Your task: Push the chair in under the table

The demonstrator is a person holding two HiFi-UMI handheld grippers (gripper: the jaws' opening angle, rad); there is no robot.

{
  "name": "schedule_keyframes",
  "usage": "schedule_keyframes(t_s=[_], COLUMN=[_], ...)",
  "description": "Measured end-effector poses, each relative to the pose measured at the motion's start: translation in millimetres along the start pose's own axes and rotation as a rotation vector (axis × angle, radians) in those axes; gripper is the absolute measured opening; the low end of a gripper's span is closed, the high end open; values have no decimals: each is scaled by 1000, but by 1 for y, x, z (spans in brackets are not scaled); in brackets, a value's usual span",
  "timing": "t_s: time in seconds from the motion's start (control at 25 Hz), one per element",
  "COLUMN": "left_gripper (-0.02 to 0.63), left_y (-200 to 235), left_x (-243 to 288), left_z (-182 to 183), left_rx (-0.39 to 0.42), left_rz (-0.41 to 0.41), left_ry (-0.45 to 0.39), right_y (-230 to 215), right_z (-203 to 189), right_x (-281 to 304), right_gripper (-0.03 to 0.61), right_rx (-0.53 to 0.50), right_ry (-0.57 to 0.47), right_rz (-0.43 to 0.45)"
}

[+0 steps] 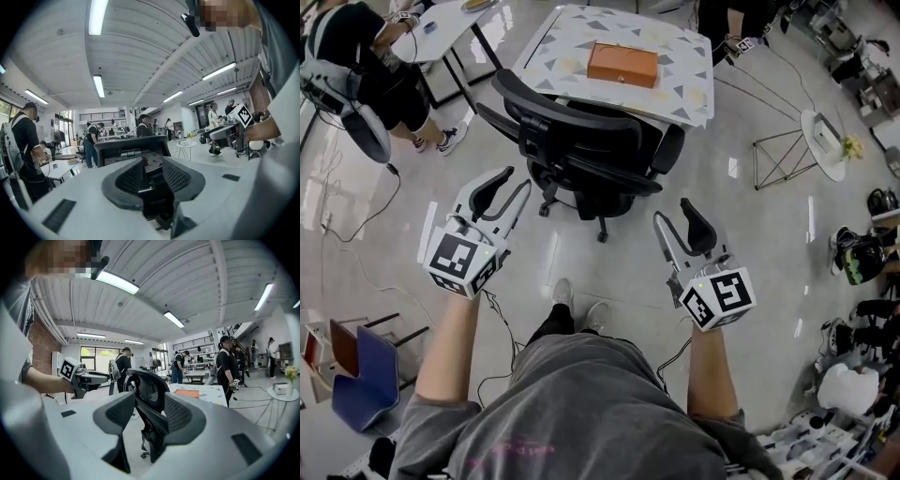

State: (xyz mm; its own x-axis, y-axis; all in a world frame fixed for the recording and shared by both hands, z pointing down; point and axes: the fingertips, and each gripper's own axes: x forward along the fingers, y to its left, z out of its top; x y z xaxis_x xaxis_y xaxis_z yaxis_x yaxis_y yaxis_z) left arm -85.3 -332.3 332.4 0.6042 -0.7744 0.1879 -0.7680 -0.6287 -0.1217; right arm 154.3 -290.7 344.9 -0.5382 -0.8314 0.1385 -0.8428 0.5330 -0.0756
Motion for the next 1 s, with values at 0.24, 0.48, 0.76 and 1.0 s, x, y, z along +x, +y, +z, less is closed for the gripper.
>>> schedule_keyframes(t_s=[0.24, 0.48, 0.76, 1.0], left_gripper=[87, 37, 14, 4], left_y=[-26, -43, -55, -66], left_x=[-2, -5, -7, -9], left_z=[7, 14, 20, 23], left_rx=[-5, -6, -7, -12], left_rz=[-21, -35, -55, -71], left_ry=[-34, -65, -80, -85], right_y=[3, 8, 12, 21], right_z=[5, 7, 6, 6], right_x=[-13, -21, -26, -29], right_gripper=[148, 88, 52, 40], right_rx=[-16, -24, -15, -10], right_ry=[-25, -39, -43, -47], right_rz=[-8, -16, -21, -11])
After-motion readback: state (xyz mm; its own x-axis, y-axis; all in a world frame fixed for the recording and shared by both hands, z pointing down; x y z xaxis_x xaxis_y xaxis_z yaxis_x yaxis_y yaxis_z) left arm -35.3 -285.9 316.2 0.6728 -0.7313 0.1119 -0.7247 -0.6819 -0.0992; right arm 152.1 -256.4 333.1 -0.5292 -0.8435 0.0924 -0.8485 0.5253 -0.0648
